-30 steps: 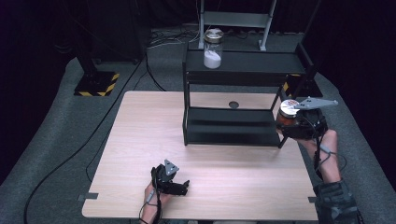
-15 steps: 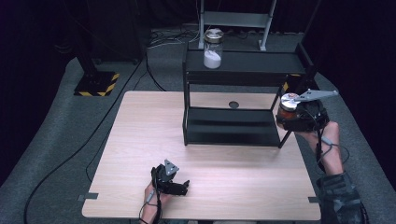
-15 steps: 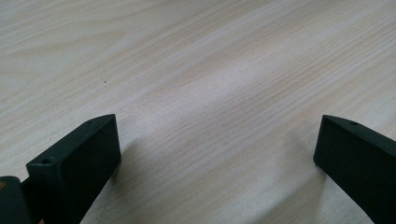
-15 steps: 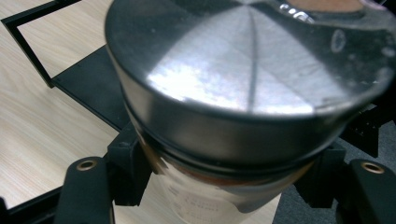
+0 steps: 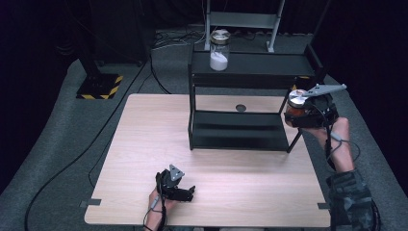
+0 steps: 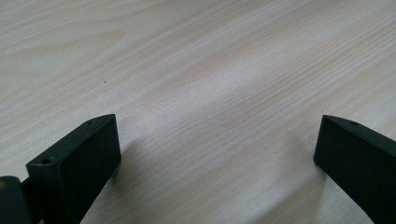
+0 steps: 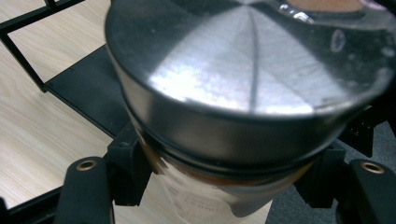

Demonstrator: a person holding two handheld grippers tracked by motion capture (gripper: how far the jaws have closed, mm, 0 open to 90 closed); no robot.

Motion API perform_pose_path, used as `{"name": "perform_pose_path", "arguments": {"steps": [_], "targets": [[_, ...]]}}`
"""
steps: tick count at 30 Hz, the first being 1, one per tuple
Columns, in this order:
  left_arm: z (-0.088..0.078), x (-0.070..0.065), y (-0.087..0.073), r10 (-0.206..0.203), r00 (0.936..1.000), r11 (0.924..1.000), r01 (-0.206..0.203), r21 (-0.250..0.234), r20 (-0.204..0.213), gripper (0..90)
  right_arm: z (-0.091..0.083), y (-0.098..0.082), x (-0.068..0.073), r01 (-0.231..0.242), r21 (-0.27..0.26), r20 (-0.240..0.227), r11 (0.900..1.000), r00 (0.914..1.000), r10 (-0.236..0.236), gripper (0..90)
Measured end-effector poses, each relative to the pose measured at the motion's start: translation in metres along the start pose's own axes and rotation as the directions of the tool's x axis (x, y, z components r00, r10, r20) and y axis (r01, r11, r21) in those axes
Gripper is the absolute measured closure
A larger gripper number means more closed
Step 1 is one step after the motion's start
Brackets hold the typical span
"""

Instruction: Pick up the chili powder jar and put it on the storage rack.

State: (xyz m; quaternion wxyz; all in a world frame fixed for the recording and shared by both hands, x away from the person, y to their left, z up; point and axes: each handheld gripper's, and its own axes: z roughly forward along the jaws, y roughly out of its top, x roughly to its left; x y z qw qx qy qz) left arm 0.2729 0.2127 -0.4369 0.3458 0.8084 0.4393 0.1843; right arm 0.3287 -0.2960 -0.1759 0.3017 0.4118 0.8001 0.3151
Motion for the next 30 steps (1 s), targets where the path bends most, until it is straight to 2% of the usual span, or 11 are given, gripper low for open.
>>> {"name": "perform_pose_path", "arguments": {"steps": [30], "targets": [[0.000, 0.000, 0.000, 0.001, 1.0000, 1.0000, -0.001, 0.000, 0.000, 0.3, 0.002, 0.040, -0.010, 0.005, 0.003, 0.010, 1.000, 0.9999, -0.005, 30.9]]}}
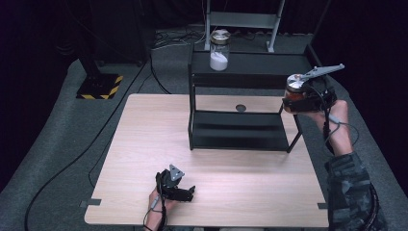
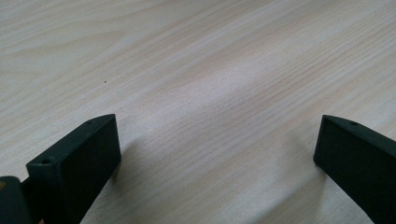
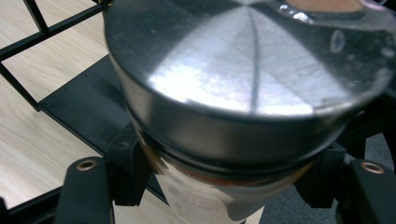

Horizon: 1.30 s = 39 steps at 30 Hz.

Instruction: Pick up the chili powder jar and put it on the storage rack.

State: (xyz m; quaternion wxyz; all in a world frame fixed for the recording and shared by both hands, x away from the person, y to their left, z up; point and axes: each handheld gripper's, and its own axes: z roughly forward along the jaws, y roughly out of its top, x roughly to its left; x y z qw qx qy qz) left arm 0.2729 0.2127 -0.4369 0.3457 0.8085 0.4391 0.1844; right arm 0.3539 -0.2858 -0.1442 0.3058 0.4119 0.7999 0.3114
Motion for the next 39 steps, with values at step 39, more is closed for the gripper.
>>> {"name": "perform_pose_path", "arguments": {"steps": [39], "targets": [[0.000, 0.000, 0.000, 0.003, 1.0000, 1.0000, -0.003, 0.001, 0.000, 0.3, -0.010, 0.051, -0.011, -0.001, -0.001, 0.031, 1.000, 0.9995, 0.001, 30.9]]}}
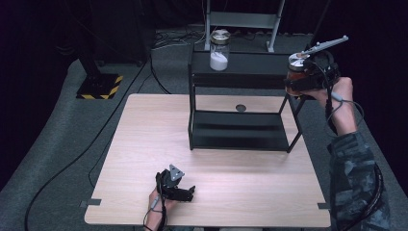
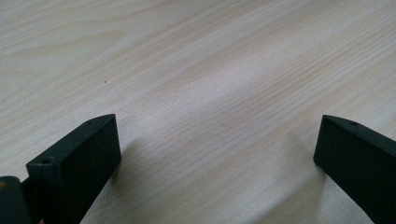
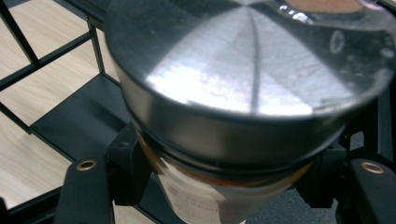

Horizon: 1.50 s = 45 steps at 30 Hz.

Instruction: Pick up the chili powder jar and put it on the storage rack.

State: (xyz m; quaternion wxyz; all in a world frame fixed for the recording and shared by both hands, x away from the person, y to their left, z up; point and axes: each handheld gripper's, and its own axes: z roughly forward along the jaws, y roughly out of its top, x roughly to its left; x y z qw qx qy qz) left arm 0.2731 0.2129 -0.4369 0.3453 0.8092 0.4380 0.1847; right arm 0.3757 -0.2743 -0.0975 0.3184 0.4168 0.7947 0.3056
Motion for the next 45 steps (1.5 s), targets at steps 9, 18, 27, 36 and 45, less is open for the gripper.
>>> {"name": "perform_pose_path", "arguments": {"steps": [9, 18, 27, 36, 45], "targets": [[0.000, 0.000, 0.000, -0.001, 1.0000, 1.0000, 0.001, 0.001, 0.000, 0.3, 0.005, 0.010, -0.005, -0.016, -0.004, 0.003, 1.000, 0.9999, 0.016, 30.9], [0.000, 0.000, 0.000, 0.000, 1.0000, 1.0000, 0.000, 0.001, 0.000, 0.3, 0.009, 0.019, -0.009, -0.035, -0.007, 0.009, 0.999, 0.9994, 0.035, 30.9], [0.000, 0.000, 0.000, 0.000, 1.0000, 1.0000, 0.000, 0.002, 0.001, 0.3, 0.012, 0.026, -0.013, -0.062, -0.028, 0.014, 0.998, 0.9980, 0.062, 30.9], [0.000, 0.000, 0.000, 0.000, 1.0000, 1.0000, 0.000, 0.002, 0.001, 0.3, 0.023, 0.030, -0.014, -0.096, -0.049, 0.018, 0.994, 0.9951, 0.097, 30.9], [0.000, 0.000, 0.000, 0.000, 1.0000, 1.0000, 0.000, 0.002, 0.001, 0.3, 0.034, 0.035, -0.018, -0.129, -0.059, 0.019, 0.990, 0.9913, 0.130, 30.9]]}}
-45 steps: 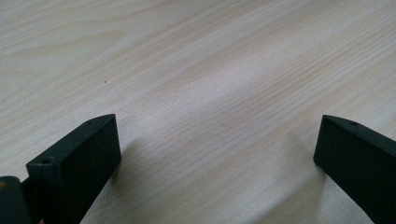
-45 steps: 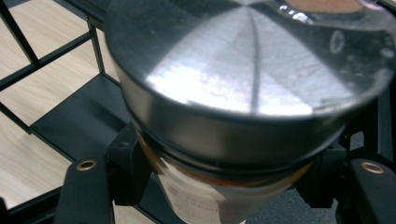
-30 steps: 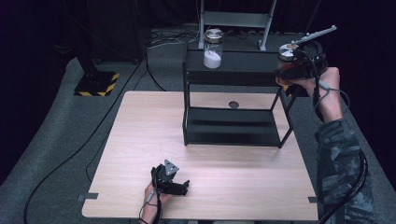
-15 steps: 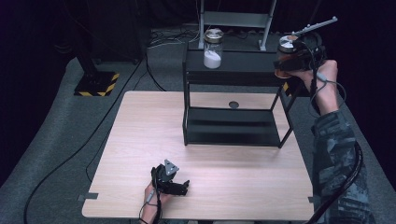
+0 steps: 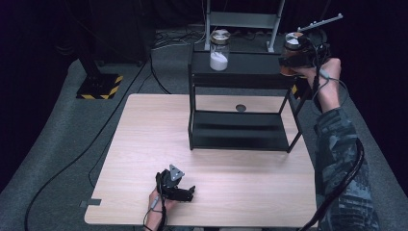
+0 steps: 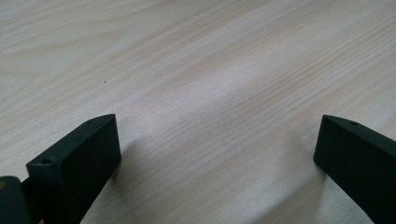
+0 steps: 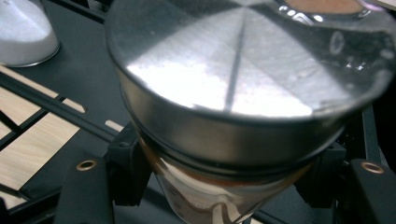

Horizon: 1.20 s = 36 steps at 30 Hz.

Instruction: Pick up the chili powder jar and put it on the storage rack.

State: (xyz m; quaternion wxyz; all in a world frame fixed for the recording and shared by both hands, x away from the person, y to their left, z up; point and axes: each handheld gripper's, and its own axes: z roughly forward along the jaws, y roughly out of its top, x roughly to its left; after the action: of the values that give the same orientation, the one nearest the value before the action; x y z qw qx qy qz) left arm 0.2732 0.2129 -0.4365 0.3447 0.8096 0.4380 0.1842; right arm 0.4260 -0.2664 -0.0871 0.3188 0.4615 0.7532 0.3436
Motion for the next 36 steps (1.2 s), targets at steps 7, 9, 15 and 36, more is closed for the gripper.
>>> {"name": "perform_pose_path", "arguments": {"steps": [7, 9, 15, 36], "targets": [[0.000, 0.000, 0.000, 0.000, 1.0000, 1.0000, 0.000, 0.000, 0.000, 0.3, 0.011, 0.000, -0.002, -0.031, -0.009, 0.001, 0.999, 0.9995, 0.031, 30.9], [0.000, 0.000, 0.000, 0.000, 1.0000, 1.0000, 0.000, 0.000, 0.000, 0.3, 0.014, 0.000, -0.002, -0.038, -0.013, 0.003, 0.999, 0.9993, 0.038, 30.9], [0.000, 0.000, 0.000, 0.000, 1.0000, 1.0000, 0.000, 0.000, 0.000, 0.4, 0.022, 0.000, -0.005, -0.055, -0.017, 0.004, 0.998, 0.9985, 0.055, 30.9], [0.000, 0.000, 0.000, 0.001, 1.0000, 1.0000, -0.001, 0.000, 0.001, 0.4, 0.041, -0.015, -0.018, -0.155, -0.045, -0.034, 0.987, 0.9876, 0.153, 31.0]]}}
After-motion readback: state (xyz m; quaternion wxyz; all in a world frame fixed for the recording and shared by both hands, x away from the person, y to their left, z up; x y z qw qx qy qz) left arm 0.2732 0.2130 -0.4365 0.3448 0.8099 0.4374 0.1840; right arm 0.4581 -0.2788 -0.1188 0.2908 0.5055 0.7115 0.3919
